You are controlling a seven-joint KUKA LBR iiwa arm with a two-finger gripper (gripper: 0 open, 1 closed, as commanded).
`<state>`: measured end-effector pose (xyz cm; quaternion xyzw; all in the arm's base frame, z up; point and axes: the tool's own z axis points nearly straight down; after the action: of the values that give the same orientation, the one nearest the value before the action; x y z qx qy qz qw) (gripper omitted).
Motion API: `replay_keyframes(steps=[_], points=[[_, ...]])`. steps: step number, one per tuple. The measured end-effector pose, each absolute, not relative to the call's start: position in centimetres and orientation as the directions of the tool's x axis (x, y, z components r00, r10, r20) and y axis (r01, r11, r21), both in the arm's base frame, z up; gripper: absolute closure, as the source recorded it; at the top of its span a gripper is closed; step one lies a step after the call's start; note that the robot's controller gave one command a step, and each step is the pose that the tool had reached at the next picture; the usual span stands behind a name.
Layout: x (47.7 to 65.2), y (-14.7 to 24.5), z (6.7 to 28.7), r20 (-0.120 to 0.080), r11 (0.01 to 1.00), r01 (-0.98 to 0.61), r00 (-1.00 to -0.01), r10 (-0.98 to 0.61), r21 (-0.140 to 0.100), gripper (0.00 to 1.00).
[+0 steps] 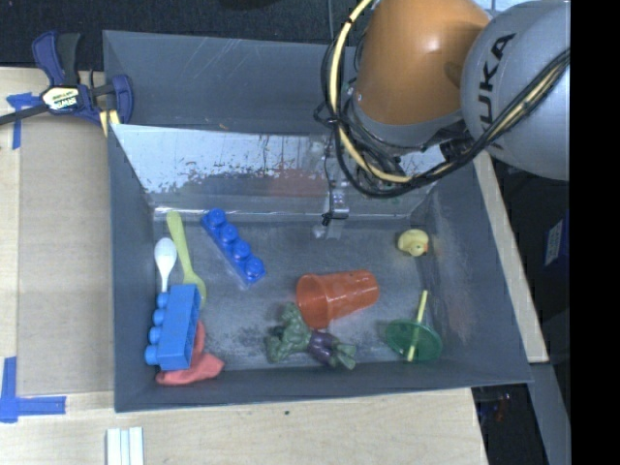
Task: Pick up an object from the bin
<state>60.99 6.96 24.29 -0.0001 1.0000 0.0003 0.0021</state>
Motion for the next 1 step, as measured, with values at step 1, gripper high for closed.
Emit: replay_keyframes(steps=[1], points=[[58.96,2.38,15.53,-0.008,0.992,-0.128,-0.992,-0.128,-0.001,0.0]])
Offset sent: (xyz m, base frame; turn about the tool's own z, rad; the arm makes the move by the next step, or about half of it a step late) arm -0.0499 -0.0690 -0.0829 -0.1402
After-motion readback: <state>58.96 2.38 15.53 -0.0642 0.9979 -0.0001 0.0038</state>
